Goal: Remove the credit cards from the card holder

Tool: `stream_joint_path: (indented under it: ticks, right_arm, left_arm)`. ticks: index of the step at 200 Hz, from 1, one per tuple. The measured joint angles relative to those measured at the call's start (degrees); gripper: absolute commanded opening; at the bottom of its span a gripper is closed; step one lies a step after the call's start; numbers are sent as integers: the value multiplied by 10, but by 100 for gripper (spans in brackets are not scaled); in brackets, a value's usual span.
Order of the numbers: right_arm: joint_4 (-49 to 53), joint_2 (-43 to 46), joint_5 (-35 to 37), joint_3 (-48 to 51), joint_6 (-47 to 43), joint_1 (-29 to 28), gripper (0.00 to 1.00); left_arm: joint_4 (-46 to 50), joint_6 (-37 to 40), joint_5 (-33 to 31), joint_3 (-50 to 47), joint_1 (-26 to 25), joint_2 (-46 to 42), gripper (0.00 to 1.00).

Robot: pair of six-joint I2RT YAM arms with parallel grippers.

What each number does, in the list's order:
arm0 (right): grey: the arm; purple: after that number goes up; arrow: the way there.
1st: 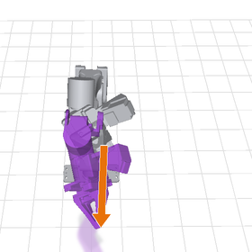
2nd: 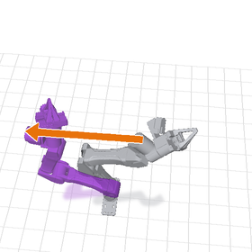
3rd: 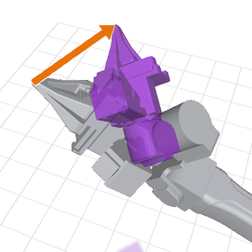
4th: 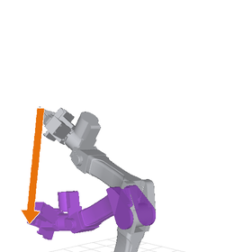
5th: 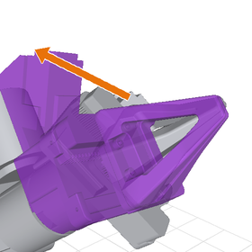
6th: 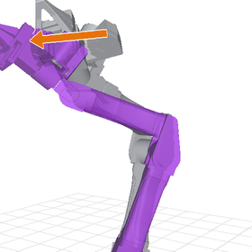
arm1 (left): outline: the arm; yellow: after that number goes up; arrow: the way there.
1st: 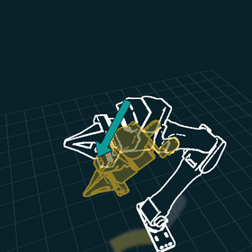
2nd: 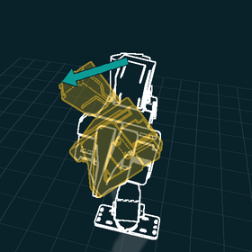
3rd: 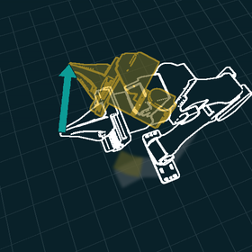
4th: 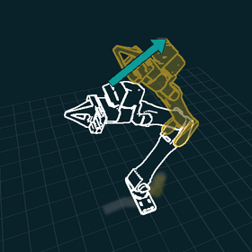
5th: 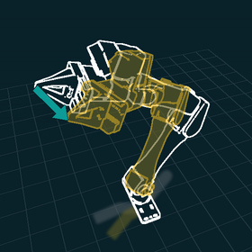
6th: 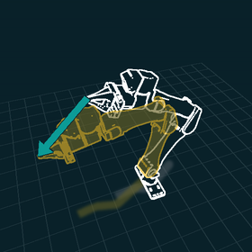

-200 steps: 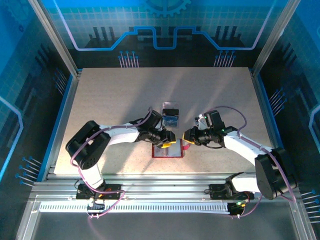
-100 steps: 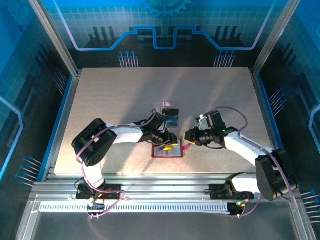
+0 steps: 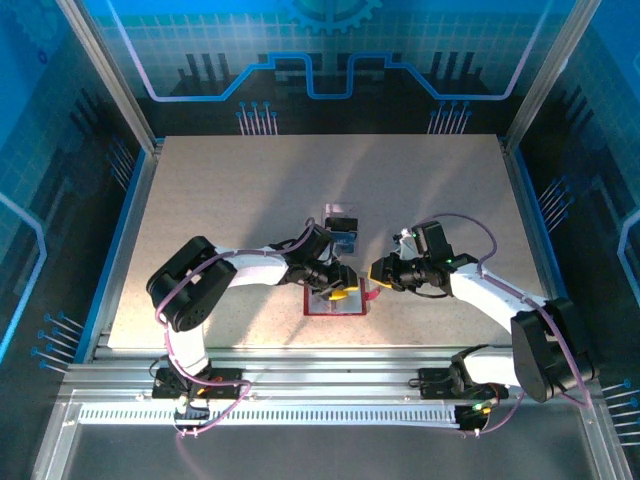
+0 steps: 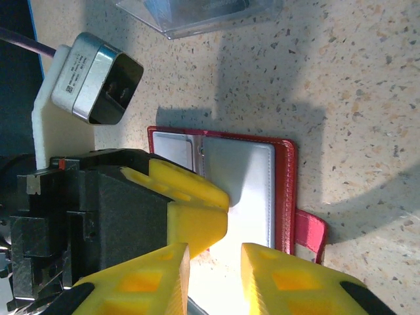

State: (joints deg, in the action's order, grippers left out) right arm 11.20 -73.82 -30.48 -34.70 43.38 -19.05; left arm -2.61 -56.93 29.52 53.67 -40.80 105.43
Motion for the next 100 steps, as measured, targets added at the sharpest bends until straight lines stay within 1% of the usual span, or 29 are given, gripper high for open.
stream_joint_path:
  ticks: [65, 100]
  right_arm:
    - [-1, 0, 0, 0, 1, 0, 27]
    - [-4, -10, 0, 0, 1, -6, 27]
  left_arm:
    - [3, 2, -1, 3, 0, -4, 43]
    - [20, 7, -5, 2, 3, -36, 43]
